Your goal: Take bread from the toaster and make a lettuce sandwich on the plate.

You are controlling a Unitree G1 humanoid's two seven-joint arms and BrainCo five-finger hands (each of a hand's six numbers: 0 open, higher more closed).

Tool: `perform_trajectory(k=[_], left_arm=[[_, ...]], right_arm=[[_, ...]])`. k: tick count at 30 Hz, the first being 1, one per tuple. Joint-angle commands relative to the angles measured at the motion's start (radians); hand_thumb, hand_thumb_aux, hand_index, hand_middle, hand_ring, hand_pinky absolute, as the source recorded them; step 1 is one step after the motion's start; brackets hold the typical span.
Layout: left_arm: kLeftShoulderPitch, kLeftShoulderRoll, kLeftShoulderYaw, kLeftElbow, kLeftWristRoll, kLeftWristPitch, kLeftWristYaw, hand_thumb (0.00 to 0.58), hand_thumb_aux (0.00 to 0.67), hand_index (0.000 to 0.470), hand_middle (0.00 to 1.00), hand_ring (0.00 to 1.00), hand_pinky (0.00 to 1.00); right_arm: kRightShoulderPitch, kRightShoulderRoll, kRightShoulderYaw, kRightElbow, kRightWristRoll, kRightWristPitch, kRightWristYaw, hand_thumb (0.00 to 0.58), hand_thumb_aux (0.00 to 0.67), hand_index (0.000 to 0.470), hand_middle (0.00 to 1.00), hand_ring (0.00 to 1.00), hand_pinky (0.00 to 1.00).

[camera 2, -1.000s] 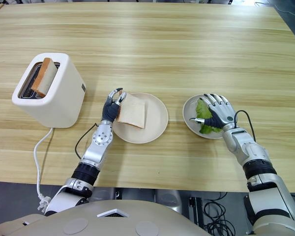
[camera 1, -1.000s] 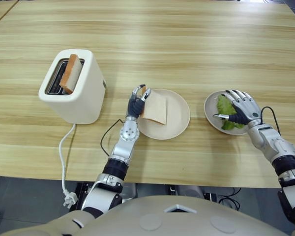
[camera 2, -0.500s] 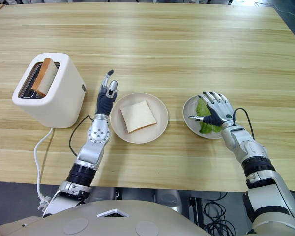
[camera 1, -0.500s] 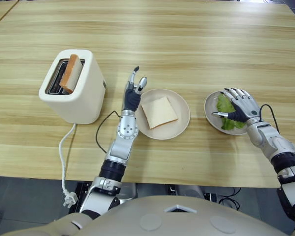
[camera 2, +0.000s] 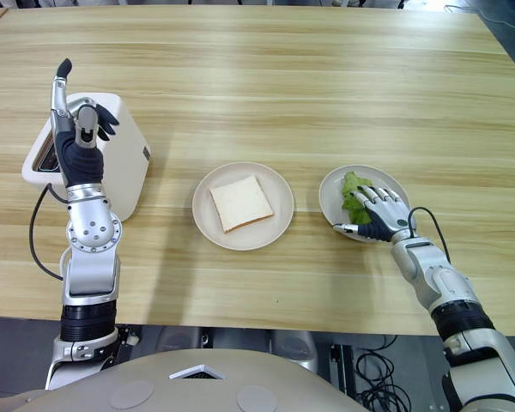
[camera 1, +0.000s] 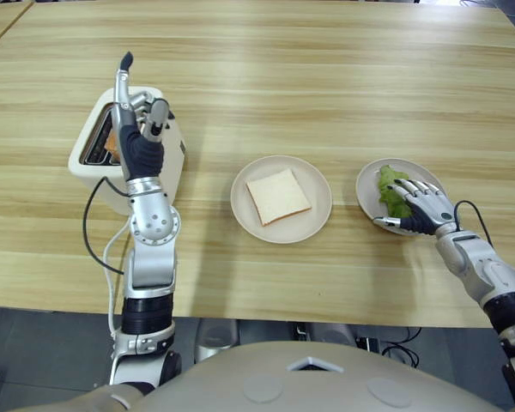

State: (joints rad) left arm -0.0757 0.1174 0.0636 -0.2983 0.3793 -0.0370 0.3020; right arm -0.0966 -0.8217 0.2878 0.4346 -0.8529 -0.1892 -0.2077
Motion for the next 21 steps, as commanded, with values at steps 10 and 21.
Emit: perform_trajectory(k=[10, 21], left_arm=[[0.038, -0.025, -0.005, 0.044, -0.033, -0.013, -0.039, 0.000, 0.000, 0.000, 0.00, 0.00, 0.00], [0.042, -0.023, -0.017, 0.075, -0.032, -0.040, -0.041, 0.000, 0.000, 0.000, 0.00, 0.00, 0.00]], right_arm=[[-0.038, -0.018, -0.003, 0.084, -0.004, 0.062, 0.023, 0.511, 0.439, 0.301, 0.00, 0.00, 0.00], [-0.068, 0.017, 0.034, 0.145, -0.004, 0.040, 0.012, 0.558, 0.539, 0.370, 0.00, 0.00, 0.00]])
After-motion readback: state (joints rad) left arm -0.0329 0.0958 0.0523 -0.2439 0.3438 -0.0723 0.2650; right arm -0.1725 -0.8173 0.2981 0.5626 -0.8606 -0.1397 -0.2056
